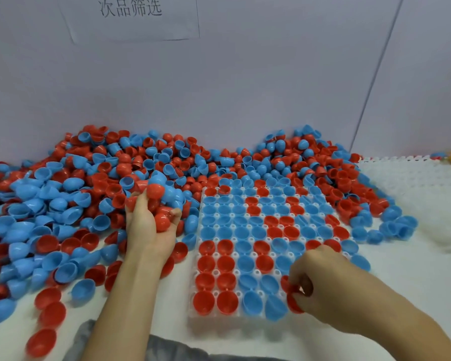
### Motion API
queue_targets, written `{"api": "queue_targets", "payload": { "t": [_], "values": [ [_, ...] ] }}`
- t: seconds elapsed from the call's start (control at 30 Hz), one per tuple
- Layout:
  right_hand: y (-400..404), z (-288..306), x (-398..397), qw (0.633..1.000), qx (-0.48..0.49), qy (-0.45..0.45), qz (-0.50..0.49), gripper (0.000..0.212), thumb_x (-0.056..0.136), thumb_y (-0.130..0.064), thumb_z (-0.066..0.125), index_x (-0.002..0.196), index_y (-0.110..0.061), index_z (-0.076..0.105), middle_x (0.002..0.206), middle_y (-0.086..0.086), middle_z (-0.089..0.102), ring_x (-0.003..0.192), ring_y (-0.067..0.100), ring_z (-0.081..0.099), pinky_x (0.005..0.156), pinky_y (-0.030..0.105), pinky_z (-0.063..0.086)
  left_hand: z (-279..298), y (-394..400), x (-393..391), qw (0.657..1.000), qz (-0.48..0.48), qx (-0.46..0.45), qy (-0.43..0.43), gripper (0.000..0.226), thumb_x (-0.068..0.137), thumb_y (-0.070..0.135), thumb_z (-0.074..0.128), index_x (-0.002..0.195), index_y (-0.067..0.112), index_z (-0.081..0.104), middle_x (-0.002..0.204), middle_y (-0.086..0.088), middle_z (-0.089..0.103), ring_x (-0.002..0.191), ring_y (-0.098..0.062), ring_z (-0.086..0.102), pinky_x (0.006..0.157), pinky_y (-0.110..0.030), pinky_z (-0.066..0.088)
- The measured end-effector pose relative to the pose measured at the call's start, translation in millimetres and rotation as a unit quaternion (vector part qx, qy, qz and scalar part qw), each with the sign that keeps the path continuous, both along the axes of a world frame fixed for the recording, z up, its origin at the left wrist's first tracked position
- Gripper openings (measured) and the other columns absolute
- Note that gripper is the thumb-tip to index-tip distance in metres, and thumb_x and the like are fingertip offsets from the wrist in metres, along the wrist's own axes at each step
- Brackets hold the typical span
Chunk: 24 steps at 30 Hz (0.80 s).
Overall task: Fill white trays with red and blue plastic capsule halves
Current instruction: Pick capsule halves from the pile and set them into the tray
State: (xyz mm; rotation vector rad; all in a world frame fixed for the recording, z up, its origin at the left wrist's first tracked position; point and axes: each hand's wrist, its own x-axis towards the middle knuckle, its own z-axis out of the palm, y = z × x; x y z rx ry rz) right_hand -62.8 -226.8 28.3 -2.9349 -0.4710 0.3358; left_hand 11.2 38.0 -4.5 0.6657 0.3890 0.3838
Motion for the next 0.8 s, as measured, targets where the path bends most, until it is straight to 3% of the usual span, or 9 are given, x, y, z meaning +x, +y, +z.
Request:
{"api": "queue_targets", "payload": {
  "t": [0.07, 0.2, 0.4, 0.53, 0.6, 0.67, 0.73, 0.8],
  "values": [
    [0.8, 1.3, -0.8, 1.0, -0.012, -0.008, 0.0, 0.011, 0.086, -0.033, 0.071, 0.083, -0.022, 0.073, 0.075, -0.011, 0.064, 0.066, 0.012, 0.065, 0.06, 0.026, 0.057, 0.8, -0.8, 0.1, 1.0, 0.005, 0.0, 0.007, 0.042, 0.097, 0.026, 0.062, 0.138, 0.018, 0.058, 0.086, 0.002, 0.064, 0.057, -0.008, 0.062, 0.047, -0.019, 0.047],
    [-1.5, 6.3, -2.2, 1.0, -0.02, 0.005, 0.006, 0.013, 0.088, -0.035, 0.068, 0.084, -0.023, 0.073, 0.08, -0.008, 0.064, 0.074, 0.017, 0.065, 0.067, 0.033, 0.058, 0.3, -0.5, -0.6, 1.0, -0.002, -0.004, -0.012, 0.02, 0.098, 0.023, 0.061, 0.118, 0.023, 0.059, 0.075, 0.003, 0.061, 0.054, -0.008, 0.057, 0.044, -0.019, 0.044],
    [-1.7, 20.2, 2.1, 0.999, 0.002, -0.035, 0.01, 0.014, 0.092, -0.035, 0.065, 0.097, -0.027, 0.075, 0.084, -0.011, 0.07, 0.076, 0.009, 0.066, 0.073, 0.028, 0.058, -0.5, 1.5, -1.3, 1.0, -0.009, 0.0, -0.011, 0.018, 0.098, 0.023, 0.06, 0.115, 0.023, 0.06, 0.078, 0.002, 0.063, 0.057, -0.008, 0.062, 0.045, -0.02, 0.046],
    [26.8, 29.9, 21.1, 0.988, 0.116, -0.09, 0.038, 0.013, 0.096, -0.033, 0.062, 0.1, -0.031, 0.074, 0.081, -0.02, 0.067, 0.073, -0.002, 0.065, 0.064, 0.015, 0.054, -3.9, 2.3, -4.1, 0.997, -0.029, 0.065, 0.011, 0.011, 0.1, 0.029, 0.058, 0.107, 0.023, 0.062, 0.078, 0.0, 0.063, 0.059, -0.012, 0.06, 0.047, -0.024, 0.048],
    [52.8, 31.6, 34.1, 0.973, 0.203, -0.091, 0.055, 0.013, 0.096, -0.034, 0.062, 0.106, -0.032, 0.071, 0.078, -0.02, 0.064, 0.078, -0.009, 0.062, 0.059, 0.008, 0.049, 0.7, 2.1, -4.7, 1.0, -0.025, 0.013, -0.003, 0.015, 0.099, 0.026, 0.059, 0.113, 0.021, 0.061, 0.079, 0.0, 0.062, 0.054, -0.01, 0.061, 0.044, -0.021, 0.045],
    [82.1, 28.5, 48.6, 0.959, 0.262, -0.089, 0.063, 0.015, 0.096, -0.033, 0.062, 0.11, -0.032, 0.067, 0.08, -0.019, 0.063, 0.078, -0.005, 0.063, 0.058, 0.009, 0.049, 2.5, 4.5, -3.4, 1.0, -0.02, -0.01, -0.009, 0.023, 0.099, 0.025, 0.058, 0.121, 0.02, 0.06, 0.081, 0.0, 0.063, 0.054, -0.008, 0.061, 0.043, -0.019, 0.045],
    [110.8, 22.5, 64.6, 0.947, 0.3, -0.097, 0.063, 0.02, 0.097, -0.03, 0.062, 0.117, -0.029, 0.064, 0.089, -0.016, 0.063, 0.078, 0.002, 0.064, 0.061, 0.01, 0.048, 3.4, 6.3, -3.6, 1.0, -0.022, -0.021, -0.008, 0.028, 0.099, 0.027, 0.057, 0.126, 0.019, 0.06, 0.082, -0.001, 0.062, 0.05, -0.008, 0.059, 0.041, -0.018, 0.044],
    [134.7, 17.3, 81.0, 0.938, 0.33, -0.091, 0.051, 0.032, 0.098, -0.029, 0.059, 0.13, -0.024, 0.057, 0.11, -0.009, 0.063, 0.095, 0.006, 0.062, 0.074, 0.013, 0.048, 3.6, 8.6, -1.7, 0.999, -0.023, -0.038, -0.011, 0.025, 0.1, 0.028, 0.056, 0.123, 0.017, 0.059, 0.075, -0.001, 0.061, 0.044, -0.009, 0.053, 0.038, -0.018, 0.041]
  ]
}}
